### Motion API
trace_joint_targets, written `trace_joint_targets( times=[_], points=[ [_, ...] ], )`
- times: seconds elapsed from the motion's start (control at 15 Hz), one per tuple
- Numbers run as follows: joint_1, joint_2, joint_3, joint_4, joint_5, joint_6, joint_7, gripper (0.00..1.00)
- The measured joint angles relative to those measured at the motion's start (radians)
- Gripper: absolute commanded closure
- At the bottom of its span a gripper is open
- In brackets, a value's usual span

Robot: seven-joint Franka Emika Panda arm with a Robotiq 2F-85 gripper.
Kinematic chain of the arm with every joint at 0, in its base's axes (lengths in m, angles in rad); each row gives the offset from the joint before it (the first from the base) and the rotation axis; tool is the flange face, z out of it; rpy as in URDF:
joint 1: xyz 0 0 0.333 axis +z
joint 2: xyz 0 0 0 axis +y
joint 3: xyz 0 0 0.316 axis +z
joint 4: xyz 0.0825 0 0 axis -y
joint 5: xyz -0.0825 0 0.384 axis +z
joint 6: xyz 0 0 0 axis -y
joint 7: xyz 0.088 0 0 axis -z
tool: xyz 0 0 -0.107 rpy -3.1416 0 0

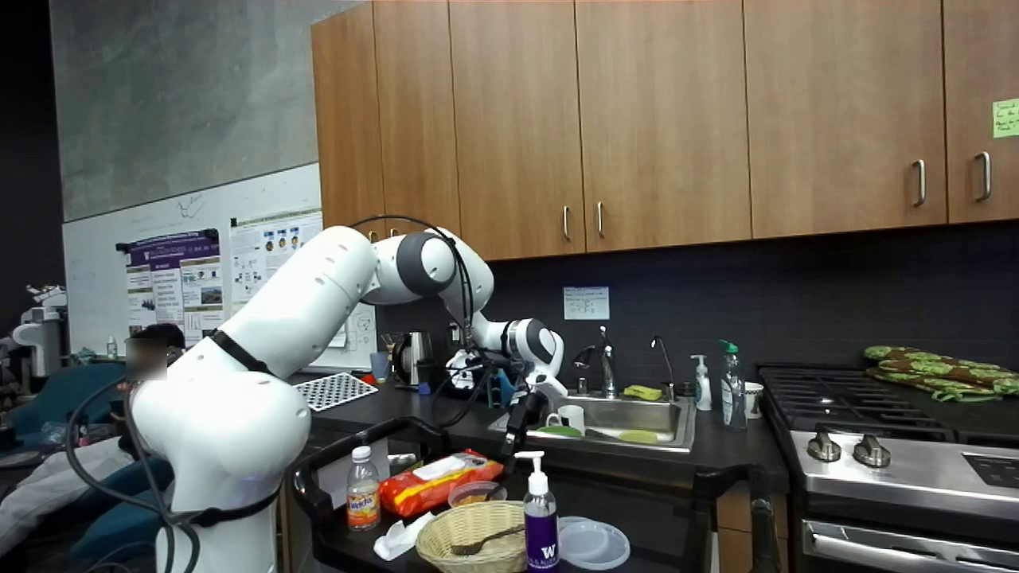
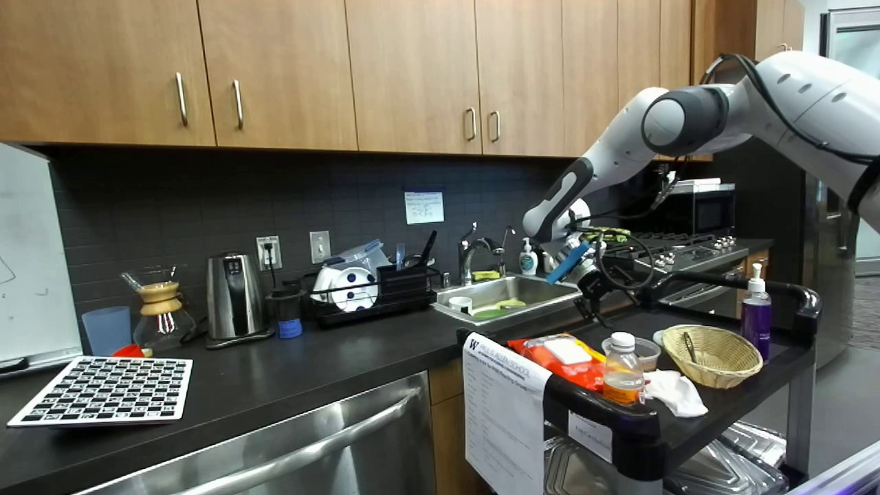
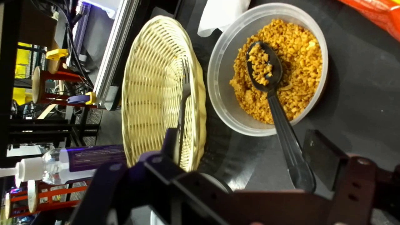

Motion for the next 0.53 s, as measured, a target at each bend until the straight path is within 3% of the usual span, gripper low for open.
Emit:
trace_joint_targets(
  times=[0.53],
  points=[
    [0.001, 0.011, 0.004, 0.001, 0.006, -0.006, 0.011, 0.00]
  ],
)
